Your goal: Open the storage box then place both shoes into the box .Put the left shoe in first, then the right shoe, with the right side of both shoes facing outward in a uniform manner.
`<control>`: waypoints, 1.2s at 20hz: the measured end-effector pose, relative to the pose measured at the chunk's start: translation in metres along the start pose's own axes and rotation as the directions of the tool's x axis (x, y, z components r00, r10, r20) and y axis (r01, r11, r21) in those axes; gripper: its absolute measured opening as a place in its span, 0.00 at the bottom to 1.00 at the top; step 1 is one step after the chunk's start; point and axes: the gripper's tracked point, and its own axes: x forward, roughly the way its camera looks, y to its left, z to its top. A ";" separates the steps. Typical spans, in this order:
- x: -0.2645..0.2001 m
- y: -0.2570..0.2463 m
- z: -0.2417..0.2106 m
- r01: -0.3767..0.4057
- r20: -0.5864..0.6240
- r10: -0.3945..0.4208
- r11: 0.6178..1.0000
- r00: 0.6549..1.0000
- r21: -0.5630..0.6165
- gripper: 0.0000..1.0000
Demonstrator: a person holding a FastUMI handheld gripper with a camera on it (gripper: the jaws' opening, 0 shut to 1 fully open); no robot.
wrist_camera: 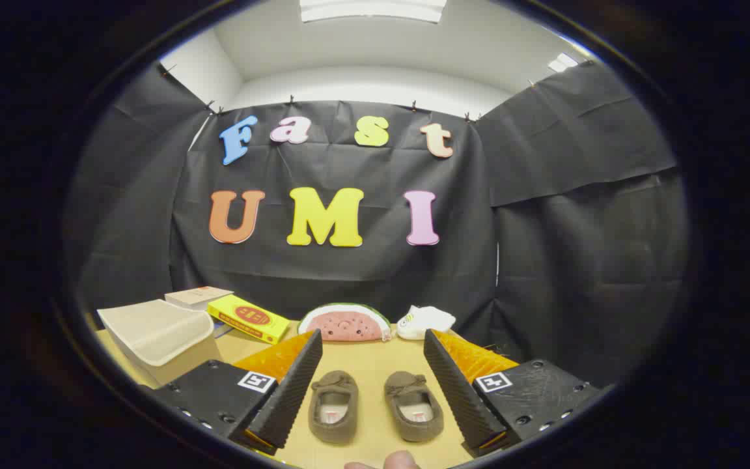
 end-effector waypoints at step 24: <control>0.002 0.034 -0.008 -0.037 0.007 0.037 0.999 0.999 -0.009 0.95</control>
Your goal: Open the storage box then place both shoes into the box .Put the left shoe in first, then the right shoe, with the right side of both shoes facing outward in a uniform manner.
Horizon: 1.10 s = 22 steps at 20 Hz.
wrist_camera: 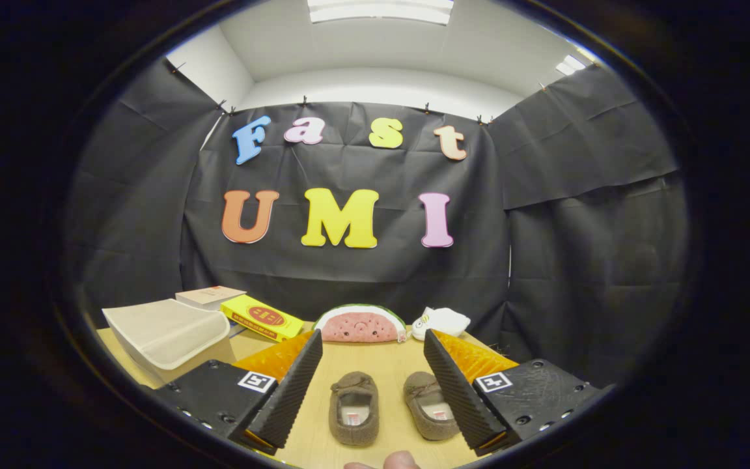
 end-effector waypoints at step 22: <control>0.007 0.032 -0.016 -0.058 -0.023 0.058 0.998 0.998 -0.001 0.95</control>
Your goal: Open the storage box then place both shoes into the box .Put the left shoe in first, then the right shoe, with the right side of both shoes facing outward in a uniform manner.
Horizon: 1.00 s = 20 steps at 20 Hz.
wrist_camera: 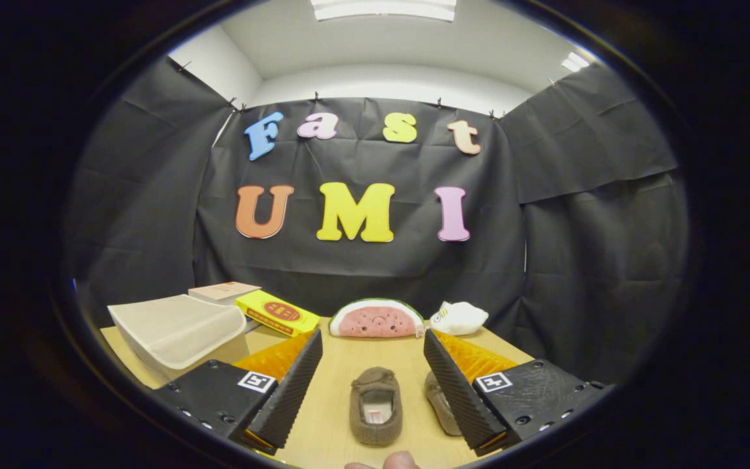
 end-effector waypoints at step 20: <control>0.013 0.049 -0.015 -0.104 -0.033 0.104 0.994 0.994 0.024 0.96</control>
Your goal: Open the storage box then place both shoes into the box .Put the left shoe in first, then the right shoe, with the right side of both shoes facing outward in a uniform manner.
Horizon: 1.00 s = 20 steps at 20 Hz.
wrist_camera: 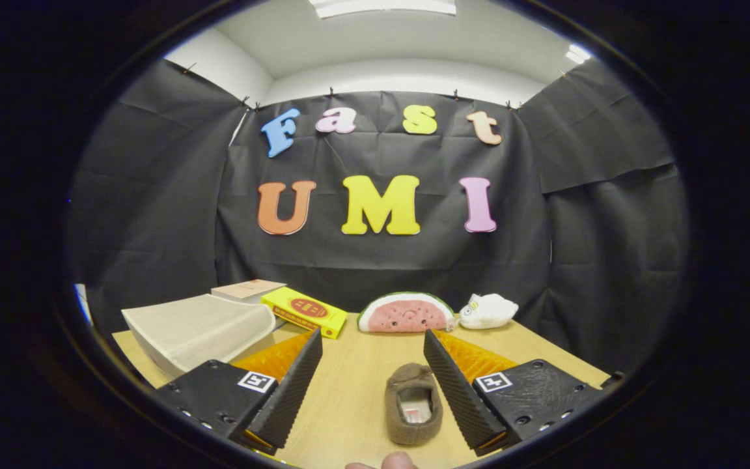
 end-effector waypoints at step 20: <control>0.053 0.152 -0.065 -0.306 -0.144 0.378 0.880 0.915 0.363 0.96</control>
